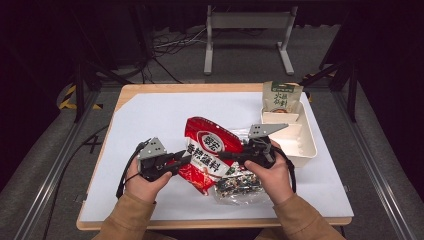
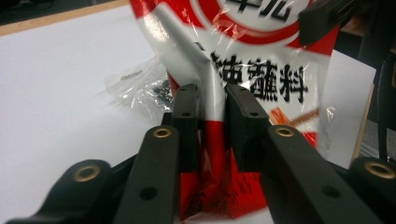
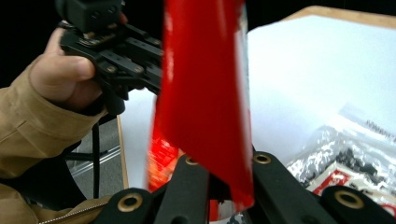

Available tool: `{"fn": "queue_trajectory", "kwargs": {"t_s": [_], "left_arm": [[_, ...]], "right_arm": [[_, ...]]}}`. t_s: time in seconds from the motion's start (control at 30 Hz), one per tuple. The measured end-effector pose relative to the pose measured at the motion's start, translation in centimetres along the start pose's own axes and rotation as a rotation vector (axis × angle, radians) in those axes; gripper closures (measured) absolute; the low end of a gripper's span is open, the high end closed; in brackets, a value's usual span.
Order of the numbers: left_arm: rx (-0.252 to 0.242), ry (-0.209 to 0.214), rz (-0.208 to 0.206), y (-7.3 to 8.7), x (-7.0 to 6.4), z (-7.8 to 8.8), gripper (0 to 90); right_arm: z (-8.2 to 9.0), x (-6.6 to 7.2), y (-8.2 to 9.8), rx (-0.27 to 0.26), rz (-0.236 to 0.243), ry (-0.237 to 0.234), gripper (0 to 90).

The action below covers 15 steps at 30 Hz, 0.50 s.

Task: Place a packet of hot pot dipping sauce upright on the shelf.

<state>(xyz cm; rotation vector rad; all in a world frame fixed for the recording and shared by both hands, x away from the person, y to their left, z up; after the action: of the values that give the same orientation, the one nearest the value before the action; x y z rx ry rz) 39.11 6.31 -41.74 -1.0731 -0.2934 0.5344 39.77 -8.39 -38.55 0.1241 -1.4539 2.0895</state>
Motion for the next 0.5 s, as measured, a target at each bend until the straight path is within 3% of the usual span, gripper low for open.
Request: {"fn": "queue_trajectory", "kwargs": {"t_s": [0.13,0.2,0.5], "left_arm": [[0.000,-0.001,0.005,0.1,0.2,0.3,70.2],[-0.004,-0.003,0.010,0.0,0.4,0.4,68.9],[-0.006,-0.028,0.035,0.4,1.5,1.2,63.1]], "right_arm": [[0.6,0.8,-0.8,0.008,0.060,-0.015,90.0],[1.0,0.7,-1.2,0.006,0.087,0.004,90.0],[3.8,-0.4,-3.1,0.005,0.120,0.044,89.9]]}}
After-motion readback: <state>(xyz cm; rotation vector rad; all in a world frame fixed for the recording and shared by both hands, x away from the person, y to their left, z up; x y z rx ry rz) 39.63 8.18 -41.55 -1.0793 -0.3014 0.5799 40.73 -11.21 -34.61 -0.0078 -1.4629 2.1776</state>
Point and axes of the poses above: each handheld gripper's, and its own axes: z roughly backward along the jaws, y roughly out of its underside, x roughly to its left, the point moved 10 cm from there along -z, roughly forward along the jaws, and after that the axes turned 8 degrees about -z, right-handed, at the moved point
